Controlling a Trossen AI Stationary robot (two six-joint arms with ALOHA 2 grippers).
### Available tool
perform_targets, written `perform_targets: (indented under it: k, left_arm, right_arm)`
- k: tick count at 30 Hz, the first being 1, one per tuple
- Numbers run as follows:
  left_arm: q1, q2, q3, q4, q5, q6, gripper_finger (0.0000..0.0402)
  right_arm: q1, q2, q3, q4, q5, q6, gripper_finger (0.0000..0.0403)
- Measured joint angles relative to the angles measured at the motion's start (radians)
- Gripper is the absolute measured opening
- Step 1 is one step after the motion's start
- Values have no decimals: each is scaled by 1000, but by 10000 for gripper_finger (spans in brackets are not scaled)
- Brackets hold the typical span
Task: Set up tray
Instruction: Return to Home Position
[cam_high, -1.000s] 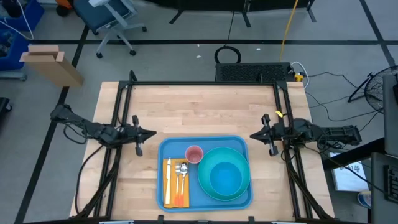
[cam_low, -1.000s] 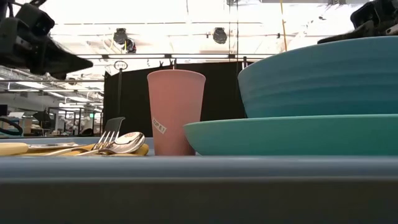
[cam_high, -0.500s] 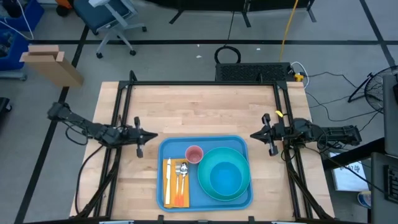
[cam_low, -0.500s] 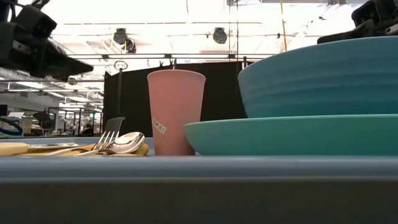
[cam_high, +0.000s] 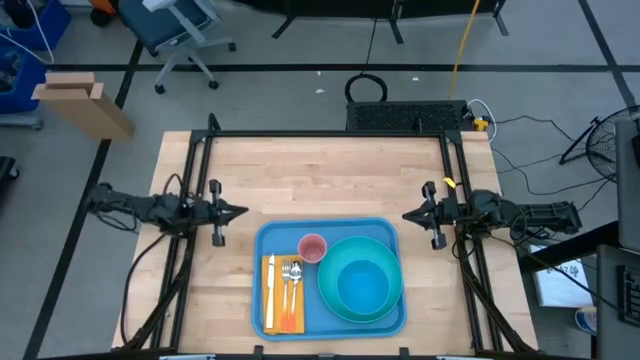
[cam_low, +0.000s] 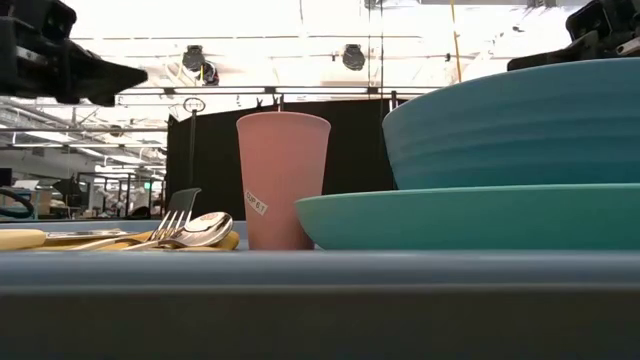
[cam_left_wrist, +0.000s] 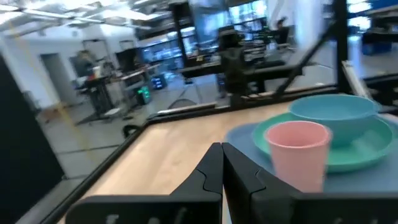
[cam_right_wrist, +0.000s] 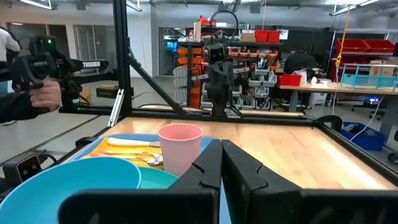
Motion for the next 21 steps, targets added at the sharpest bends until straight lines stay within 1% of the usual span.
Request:
perform_targets:
  k: [2,5,11,14,19,21]
  left_arm:
    - [55,6,1,-6,43,-24,0]
    - [130,5,1,-22,185,-62,0]
    - [240,14,-9,-18,329,-121,0]
    - [268,14,-10,-21,351,-155,0]
    - [284,14,-10,-23,357,-218,4]
    - [288,14,-10,-24,357,-249,10]
  right_arm:
    - [0,3,0,5,1,0,0]
    - [0,5,0,2,0,8,0]
    - [0,5,0,-11,-1,36,0]
    - [0,5,0,-30,11,49,0]
    - [0,6,0,-80,109,60,0]
    - [0,8,0,-78,126,67,0]
